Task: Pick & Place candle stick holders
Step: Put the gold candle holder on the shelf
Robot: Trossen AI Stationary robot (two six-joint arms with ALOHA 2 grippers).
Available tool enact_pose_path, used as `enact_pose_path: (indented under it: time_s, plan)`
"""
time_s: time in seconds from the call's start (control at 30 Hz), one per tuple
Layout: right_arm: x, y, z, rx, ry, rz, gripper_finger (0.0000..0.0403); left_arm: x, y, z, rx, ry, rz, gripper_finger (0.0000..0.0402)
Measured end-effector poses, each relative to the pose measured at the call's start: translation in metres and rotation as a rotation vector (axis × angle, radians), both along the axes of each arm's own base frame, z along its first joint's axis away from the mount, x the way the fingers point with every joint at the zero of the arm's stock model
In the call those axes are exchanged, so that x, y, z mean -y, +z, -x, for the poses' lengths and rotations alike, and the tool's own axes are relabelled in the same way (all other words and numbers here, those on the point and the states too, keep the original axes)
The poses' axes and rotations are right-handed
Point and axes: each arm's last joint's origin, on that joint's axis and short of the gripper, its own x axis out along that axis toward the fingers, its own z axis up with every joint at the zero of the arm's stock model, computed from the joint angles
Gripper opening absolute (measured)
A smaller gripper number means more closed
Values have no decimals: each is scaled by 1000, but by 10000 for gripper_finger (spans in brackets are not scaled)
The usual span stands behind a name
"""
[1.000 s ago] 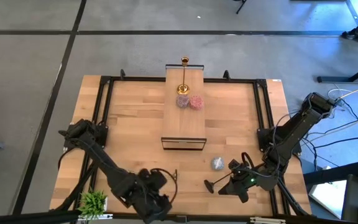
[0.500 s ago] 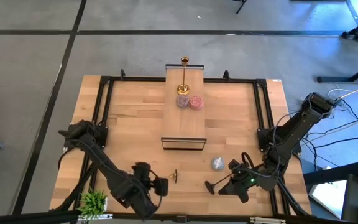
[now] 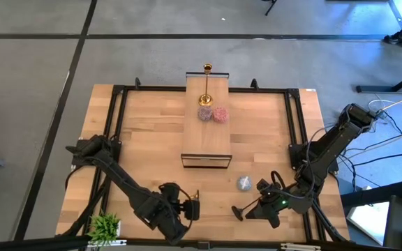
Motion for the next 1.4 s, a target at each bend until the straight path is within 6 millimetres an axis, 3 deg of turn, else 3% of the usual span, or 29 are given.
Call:
enact_pose_path:
  time_s: [0.2,0.33,0.43,0.57,0.73,0.9,1.03,1.23,1.4]
  plan:
    - [0,0,0,0,0,-1,1,4,3,-1,23,-57,11,264]
    - [0,0,0,0,1,0,1,-3,34,-2,93,-186,-48,264]
    - [0,0,0,0,1,0,1,-18,66,-1,168,-219,-131,264]
    - [1,0,-1,0,-5,1,1,-40,92,2,189,-288,-248,264]
    - [6,-1,-6,-5,-30,6,1,-81,108,14,24,-461,-338,264]
    - [17,0,-18,4,-106,9,1,-112,100,25,-306,-767,-442,264]
    - [32,2,-32,25,-199,1,1,-119,77,26,-476,-1052,-481,264]
    - [52,2,-48,32,-290,-4,1,-101,27,28,-551,-1467,-523,264]
    - [60,5,-55,55,-321,-4,1,-82,-15,31,-480,-1664,-518,264]
